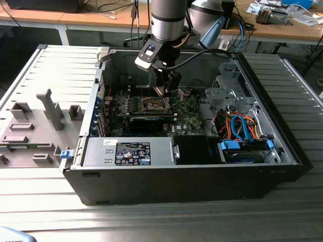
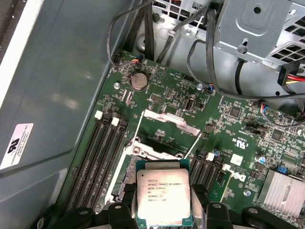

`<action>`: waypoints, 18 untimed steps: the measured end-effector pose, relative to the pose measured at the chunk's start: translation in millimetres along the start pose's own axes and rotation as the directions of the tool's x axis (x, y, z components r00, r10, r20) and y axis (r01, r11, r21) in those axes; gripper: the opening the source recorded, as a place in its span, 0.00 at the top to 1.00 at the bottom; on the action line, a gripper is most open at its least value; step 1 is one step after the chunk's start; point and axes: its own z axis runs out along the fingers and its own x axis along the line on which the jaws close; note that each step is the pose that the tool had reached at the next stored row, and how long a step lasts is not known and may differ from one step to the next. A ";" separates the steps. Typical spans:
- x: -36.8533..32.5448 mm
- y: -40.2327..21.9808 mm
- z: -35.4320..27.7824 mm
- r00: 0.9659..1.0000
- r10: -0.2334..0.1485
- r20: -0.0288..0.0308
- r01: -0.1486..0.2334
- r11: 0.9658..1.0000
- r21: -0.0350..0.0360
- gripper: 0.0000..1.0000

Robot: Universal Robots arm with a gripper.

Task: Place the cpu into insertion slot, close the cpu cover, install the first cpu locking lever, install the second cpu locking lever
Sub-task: 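Place the cpu into insertion slot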

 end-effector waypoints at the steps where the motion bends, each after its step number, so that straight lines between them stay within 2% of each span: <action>1: 0.0 0.0 0.1 1.000 0.001 0.000 -0.001 1.000 0.000 0.45; 18: 0.0 0.0 0.5 1.000 0.009 0.000 -0.009 1.000 0.000 0.45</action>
